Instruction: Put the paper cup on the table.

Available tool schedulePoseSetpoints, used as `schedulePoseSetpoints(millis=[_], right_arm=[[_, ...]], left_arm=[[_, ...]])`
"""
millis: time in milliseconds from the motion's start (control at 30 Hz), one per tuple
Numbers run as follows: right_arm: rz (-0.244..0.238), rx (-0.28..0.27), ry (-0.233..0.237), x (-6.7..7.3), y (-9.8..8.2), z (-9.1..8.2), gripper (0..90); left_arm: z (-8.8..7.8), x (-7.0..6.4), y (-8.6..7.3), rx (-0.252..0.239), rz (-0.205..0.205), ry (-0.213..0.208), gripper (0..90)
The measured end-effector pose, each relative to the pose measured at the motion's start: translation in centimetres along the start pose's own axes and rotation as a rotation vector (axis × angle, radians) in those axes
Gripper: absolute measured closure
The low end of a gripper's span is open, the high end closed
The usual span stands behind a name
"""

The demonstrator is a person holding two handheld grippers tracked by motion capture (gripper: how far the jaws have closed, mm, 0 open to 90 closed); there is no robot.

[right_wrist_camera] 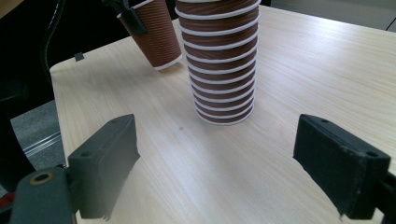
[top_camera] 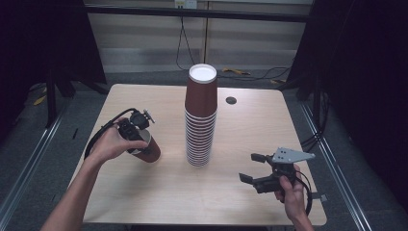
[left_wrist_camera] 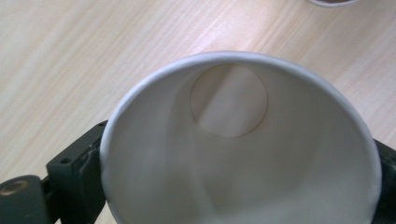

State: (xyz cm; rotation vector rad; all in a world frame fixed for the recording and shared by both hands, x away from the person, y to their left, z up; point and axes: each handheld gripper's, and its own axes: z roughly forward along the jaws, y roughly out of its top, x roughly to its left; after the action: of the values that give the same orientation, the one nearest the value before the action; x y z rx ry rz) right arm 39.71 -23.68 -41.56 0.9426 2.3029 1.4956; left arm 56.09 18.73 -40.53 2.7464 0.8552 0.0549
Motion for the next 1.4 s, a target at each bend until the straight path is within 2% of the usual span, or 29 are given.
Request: schedulePoseSetpoints(millis=[33,100,267,333,367,400,467,567,667,733,833,967,1000,1033,1167,1400], right_arm=[[0.000,0.000,0.001,0.0,0.0,0.0,13.4],[0.001,0.000,0.000,0.0,0.0,0.0,13.4],[0.004,0.001,-0.001,-0.1,-0.1,0.0,13.4],[0.006,-0.002,0.003,-0.1,-0.1,0.0,13.4],[0.006,-0.004,0.006,-0.1,-0.1,0.0,13.4],[0.004,-0.005,0.006,-0.2,-0.1,0.0,13.4],[0.004,-0.004,0.004,-0.2,-0.1,0.0,13.4],[0.008,-0.004,0.001,-0.2,-0.2,-0.1,13.4],[0.009,-0.003,0.001,-0.3,-0.2,-0.1,13.4],[0.010,-0.002,0.007,-0.3,-0.2,-0.1,13.6],[0.006,-0.004,0.011,-0.3,-0.2,-0.1,13.5],[0.008,-0.006,0.009,-0.3,-0.2,-0.2,13.4],[0.008,-0.006,0.009,-0.3,-0.2,-0.2,13.4],[0.009,-0.006,0.009,-0.3,-0.2,-0.2,13.4],[0.010,-0.006,0.007,-0.3,-0.2,-0.2,13.4],[0.009,-0.003,0.011,-0.3,-0.2,-0.1,13.4]], left_arm=[[0.3,0.0,0.2,0.012,0.002,0.014,5.8],[0.4,0.1,0.3,-0.004,-0.008,0.018,5.4],[0.5,0.4,0.4,-0.016,-0.014,0.009,4.8],[0.6,0.6,0.3,-0.043,-0.016,0.003,4.6],[0.9,0.9,0.2,-0.077,-0.026,-0.006,4.4],[1.0,0.9,0.2,-0.090,-0.035,-0.004,4.2],[1.2,1.0,0.2,-0.092,-0.030,0.005,3.4],[1.7,1.2,0.2,-0.115,-0.040,-0.007,4.3],[1.8,1.2,0.2,-0.122,-0.041,0.000,4.3],[1.9,1.0,0.4,-0.122,-0.022,-0.005,4.2],[2.1,0.8,0.5,-0.128,-0.017,0.000,4.2],[2.6,0.7,0.6,-0.134,-0.005,-0.026,5.0],[2.6,0.7,0.6,-0.134,-0.005,-0.026,6.6],[2.7,0.8,0.5,-0.143,-0.023,-0.014,6.3],[2.8,1.0,0.4,-0.148,-0.044,-0.016,5.7],[3.2,1.1,-0.1,-0.165,-0.037,-0.013,3.3]])
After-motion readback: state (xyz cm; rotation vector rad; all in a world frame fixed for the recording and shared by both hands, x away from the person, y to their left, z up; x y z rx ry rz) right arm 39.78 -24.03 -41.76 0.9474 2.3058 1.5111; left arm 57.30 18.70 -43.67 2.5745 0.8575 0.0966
